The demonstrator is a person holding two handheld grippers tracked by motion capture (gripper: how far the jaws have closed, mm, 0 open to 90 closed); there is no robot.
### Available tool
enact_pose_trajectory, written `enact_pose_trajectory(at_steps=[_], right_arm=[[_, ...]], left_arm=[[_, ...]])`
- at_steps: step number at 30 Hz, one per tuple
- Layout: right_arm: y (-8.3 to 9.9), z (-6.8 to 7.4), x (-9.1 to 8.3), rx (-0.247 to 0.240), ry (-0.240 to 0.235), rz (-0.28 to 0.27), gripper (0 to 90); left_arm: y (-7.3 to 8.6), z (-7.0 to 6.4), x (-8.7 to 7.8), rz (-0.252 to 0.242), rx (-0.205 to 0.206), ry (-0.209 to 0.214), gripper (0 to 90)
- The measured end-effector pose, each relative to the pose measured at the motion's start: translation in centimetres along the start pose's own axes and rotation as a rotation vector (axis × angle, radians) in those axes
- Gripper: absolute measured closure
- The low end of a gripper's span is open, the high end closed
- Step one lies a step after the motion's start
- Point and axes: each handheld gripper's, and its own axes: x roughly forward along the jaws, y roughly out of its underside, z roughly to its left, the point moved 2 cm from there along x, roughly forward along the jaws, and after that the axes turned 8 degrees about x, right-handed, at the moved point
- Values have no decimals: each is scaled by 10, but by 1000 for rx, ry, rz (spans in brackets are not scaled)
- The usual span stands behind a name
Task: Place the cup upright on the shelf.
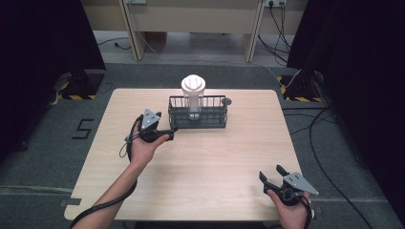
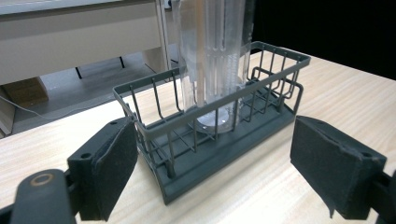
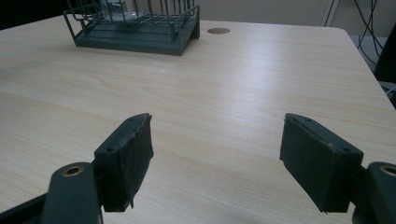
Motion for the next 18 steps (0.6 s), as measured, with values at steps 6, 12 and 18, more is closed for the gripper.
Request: enact_pose_trajectory(at_steps=[6, 12, 18], right_arm=[[0, 0, 0, 1, -1, -1, 259], [0, 0, 0, 0, 0, -1, 258], [0, 1, 0, -6, 0, 1, 258]], left_arm=[[6, -1, -15, -12, 4, 0, 145], [16, 0, -32, -13, 1, -5, 145], [26, 2, -50, -15, -2, -19, 145]])
